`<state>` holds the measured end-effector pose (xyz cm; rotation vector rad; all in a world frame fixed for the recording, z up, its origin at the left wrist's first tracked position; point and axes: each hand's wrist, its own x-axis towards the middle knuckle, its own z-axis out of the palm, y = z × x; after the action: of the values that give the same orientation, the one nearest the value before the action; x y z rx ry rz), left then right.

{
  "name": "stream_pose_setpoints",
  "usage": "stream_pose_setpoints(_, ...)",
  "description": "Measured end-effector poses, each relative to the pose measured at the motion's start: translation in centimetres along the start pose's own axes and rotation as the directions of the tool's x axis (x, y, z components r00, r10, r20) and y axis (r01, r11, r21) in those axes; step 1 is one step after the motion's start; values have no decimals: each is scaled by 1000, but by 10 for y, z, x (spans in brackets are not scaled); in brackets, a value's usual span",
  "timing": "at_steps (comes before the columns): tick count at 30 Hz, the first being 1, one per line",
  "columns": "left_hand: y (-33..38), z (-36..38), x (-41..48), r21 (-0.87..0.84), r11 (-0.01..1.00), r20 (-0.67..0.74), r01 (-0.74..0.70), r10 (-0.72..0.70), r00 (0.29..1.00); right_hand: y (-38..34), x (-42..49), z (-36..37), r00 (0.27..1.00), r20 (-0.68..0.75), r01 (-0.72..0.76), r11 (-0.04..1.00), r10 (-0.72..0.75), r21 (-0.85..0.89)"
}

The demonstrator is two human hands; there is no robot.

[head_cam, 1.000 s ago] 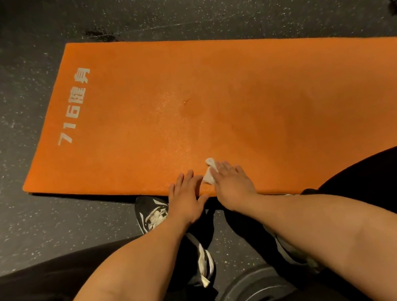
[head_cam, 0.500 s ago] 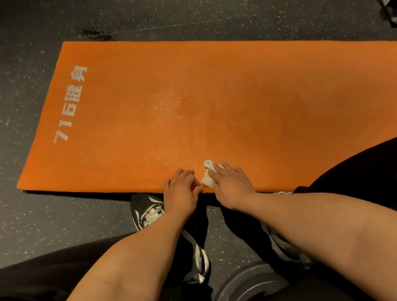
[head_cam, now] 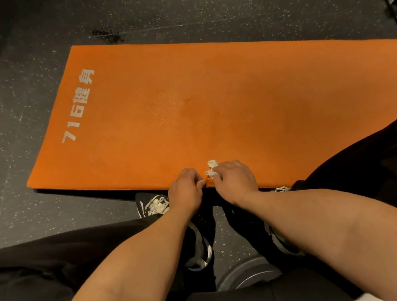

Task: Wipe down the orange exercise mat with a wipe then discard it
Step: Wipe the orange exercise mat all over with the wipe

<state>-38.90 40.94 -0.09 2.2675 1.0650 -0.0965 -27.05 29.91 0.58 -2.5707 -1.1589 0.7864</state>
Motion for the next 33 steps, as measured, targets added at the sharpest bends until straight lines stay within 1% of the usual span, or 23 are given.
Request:
stream_pose_setpoints(3, 2, 1, -3, 15, 1000, 15, 13, -13, 1000, -1, -3, 2, 998, 36, 48, 998, -47, -43)
stream_pose_setpoints(5, 2, 2, -3, 28, 1000, 44, 7, -8, 999, -1, -3, 3, 988, 120, 104, 990, -92, -93)
stream_pose_setpoints(7, 3, 3, 0, 37, 999, 82, -17, 14, 996, 3, -1, 1, 970, 215, 137, 985, -113, -104)
stream_pose_setpoints(9, 9, 2, 5, 70, 997, 140, -15, 5, 990, 10, 7, -3, 964, 255, 104, 988, -71, -116)
stream_pose_setpoints(11, 17, 0, 11, 112, 993, 198, 43, -64, 978, 14, 15, -7, 968, 248, -1, 990, 36, -142)
stream_pose_setpoints(12, 21, -1, 15, 132, 989, 224, 70, -98, 970, 14, 18, -8, 966, 248, -34, 987, 72, -154)
stream_pose_setpoints(13, 23, -1, 19, 155, 984, 246, 86, -122, 962, 11, 21, -8, 963, 258, -32, 986, 74, -164)
stream_pose_setpoints(14, 25, -2, 22, 178, 980, 259, 91, -136, 956, 8, 22, -7, 961, 274, 4, 986, 43, -166)
stream_pose_setpoints(17, 29, -2, 29, 249, 965, 276, 85, -155, 949, 7, 25, -3, 939, 317, 191, 967, -130, -167)
stream_pose_setpoints(18, 29, -1, 30, 272, 959, 286, 77, -157, 945, 9, 29, -4, 934, 325, 210, 962, -145, -174)
stream_pose_setpoints(19, 29, 0, 30, 292, 954, 297, 65, -155, 942, 12, 34, -6, 937, 326, 191, 964, -123, -183)
stream_pose_setpoints(21, 26, 1, 32, 310, 950, 308, 46, -146, 940, 17, 49, -11, 955, 297, 62, 976, 3, -210)
stream_pose_setpoints(23, 21, 1, 37, 307, 951, 281, 49, -140, 949, 18, 61, -14, 956, 261, -75, 971, 135, -225)
stream_pose_setpoints(24, 20, 1, 41, 308, 950, 264, 51, -137, 955, 16, 65, -13, 953, 262, -93, 972, 150, -217)
stream_pose_setpoints(25, 20, 0, 45, 308, 950, 255, 54, -137, 957, 12, 66, -10, 953, 277, -71, 978, 125, -197)
stream_pose_setpoints(28, 23, 1, 62, 302, 952, 253, 47, -128, 959, 3, 67, -4, 946, 314, 129, 982, -79, -141)
stream_pose_setpoints(29, 24, 2, 67, 302, 952, 251, 46, -126, 960, 3, 71, -4, 940, 320, 172, 975, -119, -142)
stream_pose_setpoints(30, 24, 3, 71, 300, 953, 253, 46, -126, 959, 6, 78, -6, 940, 319, 175, 972, -119, -154)
stream_pose_setpoints(31, 22, 4, 74, 300, 953, 258, 44, -125, 958, 10, 86, -9, 948, 309, 140, 974, -80, -177)
stream_pose_setpoints(33, 18, 7, 78, 300, 953, 261, 37, -120, 958, 20, 100, -17, 964, 250, -33, 977, 86, -211)
